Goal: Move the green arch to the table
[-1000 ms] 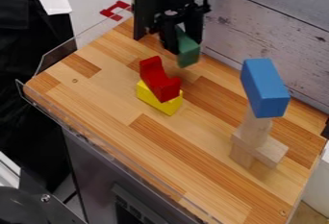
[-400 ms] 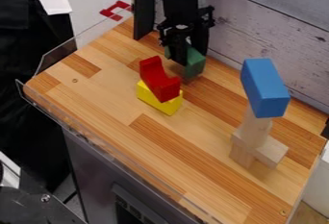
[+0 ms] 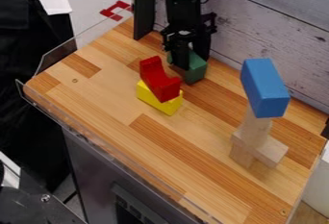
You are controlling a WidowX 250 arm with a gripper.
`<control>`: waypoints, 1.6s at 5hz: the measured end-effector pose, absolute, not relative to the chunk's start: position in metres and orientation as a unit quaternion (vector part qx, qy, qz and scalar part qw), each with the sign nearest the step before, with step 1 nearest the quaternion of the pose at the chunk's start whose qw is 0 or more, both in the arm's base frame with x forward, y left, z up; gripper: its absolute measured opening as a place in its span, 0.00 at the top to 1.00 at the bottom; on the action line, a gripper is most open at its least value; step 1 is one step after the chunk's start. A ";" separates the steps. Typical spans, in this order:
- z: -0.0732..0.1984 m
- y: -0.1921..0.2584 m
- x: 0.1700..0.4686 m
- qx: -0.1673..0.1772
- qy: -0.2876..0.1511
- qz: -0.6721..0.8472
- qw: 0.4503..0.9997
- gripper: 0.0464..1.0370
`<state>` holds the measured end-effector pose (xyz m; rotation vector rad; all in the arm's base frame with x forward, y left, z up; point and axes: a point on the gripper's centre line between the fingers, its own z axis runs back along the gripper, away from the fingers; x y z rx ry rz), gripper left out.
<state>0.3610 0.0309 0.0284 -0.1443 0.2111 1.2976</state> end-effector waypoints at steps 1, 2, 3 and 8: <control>0.029 0.029 0.360 -0.069 0.102 0.598 0.792 0.13; 0.029 0.031 0.357 -0.058 0.108 0.594 0.795 0.03; 0.047 0.035 0.357 -0.029 0.096 0.575 0.812 0.04; 0.120 0.027 0.292 -0.050 0.086 0.445 0.890 0.04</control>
